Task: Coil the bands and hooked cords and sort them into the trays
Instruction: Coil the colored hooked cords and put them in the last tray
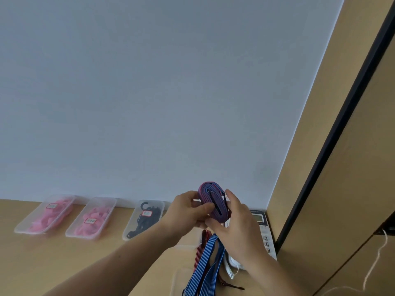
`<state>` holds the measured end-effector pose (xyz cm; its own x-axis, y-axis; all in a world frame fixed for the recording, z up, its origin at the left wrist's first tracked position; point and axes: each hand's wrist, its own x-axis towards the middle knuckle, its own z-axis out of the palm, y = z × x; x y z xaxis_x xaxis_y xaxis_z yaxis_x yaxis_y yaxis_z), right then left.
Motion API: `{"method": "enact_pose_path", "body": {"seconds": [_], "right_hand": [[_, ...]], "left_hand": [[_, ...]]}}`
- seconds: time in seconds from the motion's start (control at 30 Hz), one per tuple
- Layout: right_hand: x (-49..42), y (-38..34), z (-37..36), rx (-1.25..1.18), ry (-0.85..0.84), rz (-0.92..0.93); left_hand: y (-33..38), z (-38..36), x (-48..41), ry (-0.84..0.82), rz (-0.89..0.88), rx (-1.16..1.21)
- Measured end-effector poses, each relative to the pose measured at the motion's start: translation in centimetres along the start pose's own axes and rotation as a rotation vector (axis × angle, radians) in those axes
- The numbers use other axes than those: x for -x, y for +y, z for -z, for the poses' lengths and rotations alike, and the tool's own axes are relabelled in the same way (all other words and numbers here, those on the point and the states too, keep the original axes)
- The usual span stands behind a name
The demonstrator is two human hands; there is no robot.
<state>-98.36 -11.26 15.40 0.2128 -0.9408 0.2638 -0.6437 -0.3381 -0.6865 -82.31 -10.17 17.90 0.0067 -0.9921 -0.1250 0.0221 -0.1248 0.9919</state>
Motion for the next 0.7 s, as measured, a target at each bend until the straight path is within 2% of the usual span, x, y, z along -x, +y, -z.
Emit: {"method": "enact_pose_path", "body": {"seconds": [0.1, 0.27, 0.37, 0.5, 0.7], "right_hand": [[-0.6, 0.3, 0.0, -0.019, -0.042, 0.051], [-1.7, 1.3, 0.1, 0.057, -0.081, 0.145], [-1.8, 1.3, -0.7, 0.031, -0.170, 0.171], [-2.5, 1.1, -2.6, -0.105, -0.264, 0.068], [-4.0, 0.6, -7.3, -0.079, -0.201, -0.134]], "left_hand": [[-0.4, 0.1, 0.2, 0.030, 0.052, 0.059], [-1.7, 1.2, 1.1, -0.020, 0.180, 0.203], [-3.2, 2.3, 1.5, -0.046, 0.224, 0.269], [-5.0, 4.3, 1.1, -0.110, 0.256, 0.325], [-7.1, 7.1, -2.6, -0.155, 0.356, 0.244]]}}
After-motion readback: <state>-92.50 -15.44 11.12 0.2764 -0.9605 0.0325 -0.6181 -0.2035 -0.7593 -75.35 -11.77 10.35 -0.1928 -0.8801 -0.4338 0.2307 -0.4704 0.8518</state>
